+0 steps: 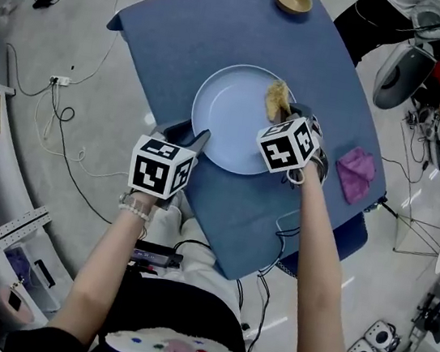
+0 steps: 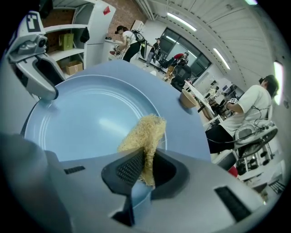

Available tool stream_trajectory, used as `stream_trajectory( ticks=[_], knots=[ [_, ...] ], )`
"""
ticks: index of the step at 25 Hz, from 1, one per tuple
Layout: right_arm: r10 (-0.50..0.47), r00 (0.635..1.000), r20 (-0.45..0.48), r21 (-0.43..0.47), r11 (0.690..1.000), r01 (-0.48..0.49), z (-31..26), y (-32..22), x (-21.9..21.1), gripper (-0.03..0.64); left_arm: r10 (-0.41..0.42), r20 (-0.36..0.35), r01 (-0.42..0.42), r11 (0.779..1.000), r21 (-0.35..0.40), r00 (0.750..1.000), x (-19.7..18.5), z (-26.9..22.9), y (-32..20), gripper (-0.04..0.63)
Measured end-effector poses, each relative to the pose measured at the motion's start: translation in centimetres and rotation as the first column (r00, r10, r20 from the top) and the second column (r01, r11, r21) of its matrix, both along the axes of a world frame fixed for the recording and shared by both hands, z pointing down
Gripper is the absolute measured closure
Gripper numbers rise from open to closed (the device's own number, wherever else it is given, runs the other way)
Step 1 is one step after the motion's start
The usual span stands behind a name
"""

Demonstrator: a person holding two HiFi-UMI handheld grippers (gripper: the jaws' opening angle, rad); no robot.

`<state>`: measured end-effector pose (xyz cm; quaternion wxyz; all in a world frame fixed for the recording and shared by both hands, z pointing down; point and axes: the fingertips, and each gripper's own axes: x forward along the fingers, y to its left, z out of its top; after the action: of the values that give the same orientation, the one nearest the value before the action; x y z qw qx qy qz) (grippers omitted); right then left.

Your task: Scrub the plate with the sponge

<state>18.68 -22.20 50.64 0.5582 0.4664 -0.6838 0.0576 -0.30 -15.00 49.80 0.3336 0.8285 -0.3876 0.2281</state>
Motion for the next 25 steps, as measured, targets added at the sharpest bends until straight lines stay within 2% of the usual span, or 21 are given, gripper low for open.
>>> stream_trajectory(
  ticks=[7,14,25],
  knots=[
    [-0.116,0.993,0.003,-0.123,0.986,0.115,0.5,4.0,-0.4,0.574,0.007,0.009,-0.007,1.000,0.003,1.000,0.0,0.1,-0.2,0.416],
    [-0.220,0.971,0.088,-0.233,0.944,0.235,0.4,8.2,-2.2,0.574,0.036,0.027,-0.036,0.999,0.026,0.999,0.2,-0.2,-0.2,0.416],
    [-0.355,0.904,0.237,-0.278,0.867,0.414,0.5,12.1,-8.0,0.574,0.065,-0.017,-0.065,0.998,0.024,0.998,0.5,-0.6,0.0,0.382]
  ],
)
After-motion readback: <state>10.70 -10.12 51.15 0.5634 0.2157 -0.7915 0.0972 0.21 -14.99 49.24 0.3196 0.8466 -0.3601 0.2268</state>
